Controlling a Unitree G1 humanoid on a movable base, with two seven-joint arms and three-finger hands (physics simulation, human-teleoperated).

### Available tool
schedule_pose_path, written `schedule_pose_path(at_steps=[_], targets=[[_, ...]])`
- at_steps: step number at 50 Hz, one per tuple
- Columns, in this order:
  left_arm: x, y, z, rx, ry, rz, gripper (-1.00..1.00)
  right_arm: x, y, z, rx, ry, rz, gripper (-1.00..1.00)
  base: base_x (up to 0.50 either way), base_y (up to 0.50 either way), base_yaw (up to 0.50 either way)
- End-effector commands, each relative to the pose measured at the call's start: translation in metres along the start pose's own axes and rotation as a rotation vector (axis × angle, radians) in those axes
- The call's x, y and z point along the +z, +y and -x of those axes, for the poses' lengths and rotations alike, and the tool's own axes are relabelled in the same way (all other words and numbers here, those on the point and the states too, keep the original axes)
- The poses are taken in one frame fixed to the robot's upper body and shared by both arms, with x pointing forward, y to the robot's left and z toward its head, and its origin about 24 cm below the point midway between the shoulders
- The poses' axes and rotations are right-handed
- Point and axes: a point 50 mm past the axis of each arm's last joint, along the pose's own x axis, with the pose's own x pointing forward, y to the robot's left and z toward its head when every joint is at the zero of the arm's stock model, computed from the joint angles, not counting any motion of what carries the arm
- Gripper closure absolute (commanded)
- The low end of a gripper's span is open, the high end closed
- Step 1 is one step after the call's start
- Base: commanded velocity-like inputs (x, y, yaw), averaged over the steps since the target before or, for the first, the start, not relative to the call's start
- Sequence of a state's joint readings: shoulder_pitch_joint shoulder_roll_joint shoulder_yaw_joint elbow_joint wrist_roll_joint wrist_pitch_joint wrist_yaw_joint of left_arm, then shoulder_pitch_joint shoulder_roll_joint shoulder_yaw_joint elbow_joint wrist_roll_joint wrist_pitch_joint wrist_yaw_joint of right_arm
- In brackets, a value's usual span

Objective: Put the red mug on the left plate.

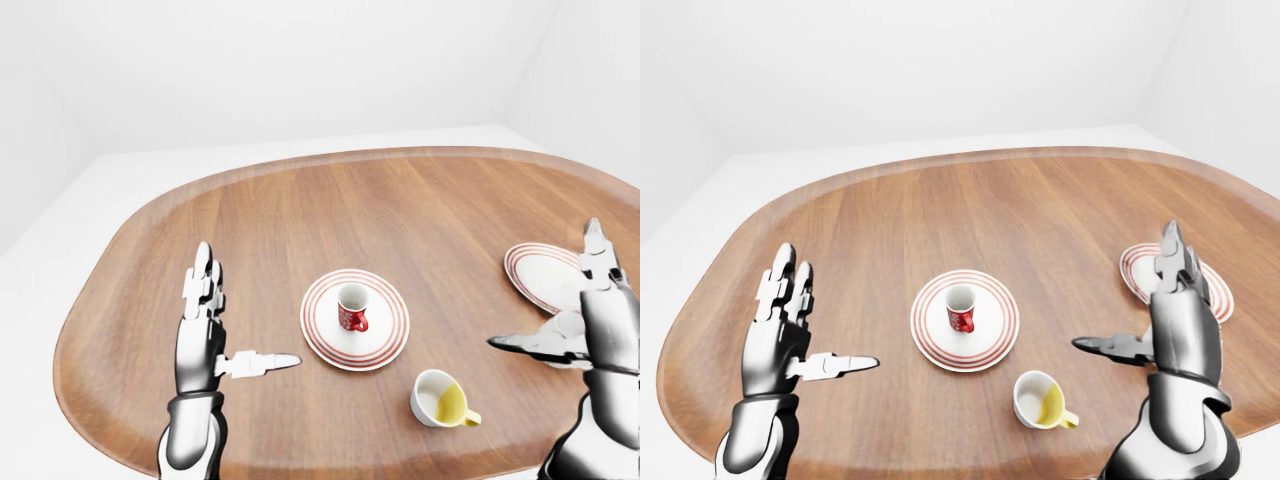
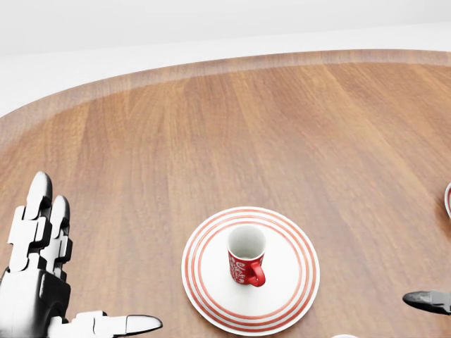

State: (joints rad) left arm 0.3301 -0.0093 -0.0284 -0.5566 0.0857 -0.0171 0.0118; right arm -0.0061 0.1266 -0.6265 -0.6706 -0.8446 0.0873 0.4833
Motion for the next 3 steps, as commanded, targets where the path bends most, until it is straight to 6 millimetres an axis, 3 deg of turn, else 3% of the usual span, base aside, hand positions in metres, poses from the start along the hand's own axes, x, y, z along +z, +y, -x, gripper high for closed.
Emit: schedule_pose_path(at_steps=[1,3], targets=[[-0.0030,-0.0037,-0.0055,-0.008,0.012,-0.004,-1.00,-0.0121,-0.0775,0.0909,-0.369,0.139,0.008,-1.00,0.00,0.00,0.00],[-0.0034,-0.0038,-0.0054,-0.009,0.013,-0.004,-1.00,-0.0120,-0.0762,0.0902,-0.368,0.144,0.006,-1.00,0.00,0.00,0.00]])
